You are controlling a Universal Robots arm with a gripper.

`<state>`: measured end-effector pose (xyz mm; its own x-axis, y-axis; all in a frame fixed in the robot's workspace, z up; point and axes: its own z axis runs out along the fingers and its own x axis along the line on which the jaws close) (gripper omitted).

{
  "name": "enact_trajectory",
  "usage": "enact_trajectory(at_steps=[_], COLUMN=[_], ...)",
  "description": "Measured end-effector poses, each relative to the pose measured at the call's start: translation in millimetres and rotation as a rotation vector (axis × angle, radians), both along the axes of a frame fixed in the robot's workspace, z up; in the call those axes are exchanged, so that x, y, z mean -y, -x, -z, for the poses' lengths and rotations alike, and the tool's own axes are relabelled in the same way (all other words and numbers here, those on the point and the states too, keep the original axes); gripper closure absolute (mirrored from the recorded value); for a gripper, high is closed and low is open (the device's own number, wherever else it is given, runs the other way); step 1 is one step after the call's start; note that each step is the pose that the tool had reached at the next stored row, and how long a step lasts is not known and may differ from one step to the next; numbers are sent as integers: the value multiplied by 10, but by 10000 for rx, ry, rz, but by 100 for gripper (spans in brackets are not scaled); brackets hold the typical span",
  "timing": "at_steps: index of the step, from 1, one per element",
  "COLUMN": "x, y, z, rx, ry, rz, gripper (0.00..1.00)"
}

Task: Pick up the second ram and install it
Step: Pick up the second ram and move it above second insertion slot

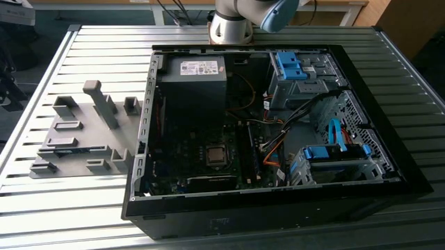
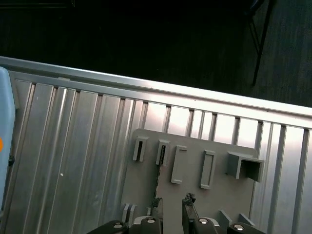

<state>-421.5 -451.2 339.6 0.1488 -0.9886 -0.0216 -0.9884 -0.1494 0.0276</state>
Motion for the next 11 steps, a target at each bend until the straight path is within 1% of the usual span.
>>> enact_trajectory(at_steps=[3,4,11], x=[0,0,0], y=[0,0,0], z=[1,1,3], rx=[0,0,0], ry=[0,0,1], rz=[-99,-265,-501], gripper=[70,70,70])
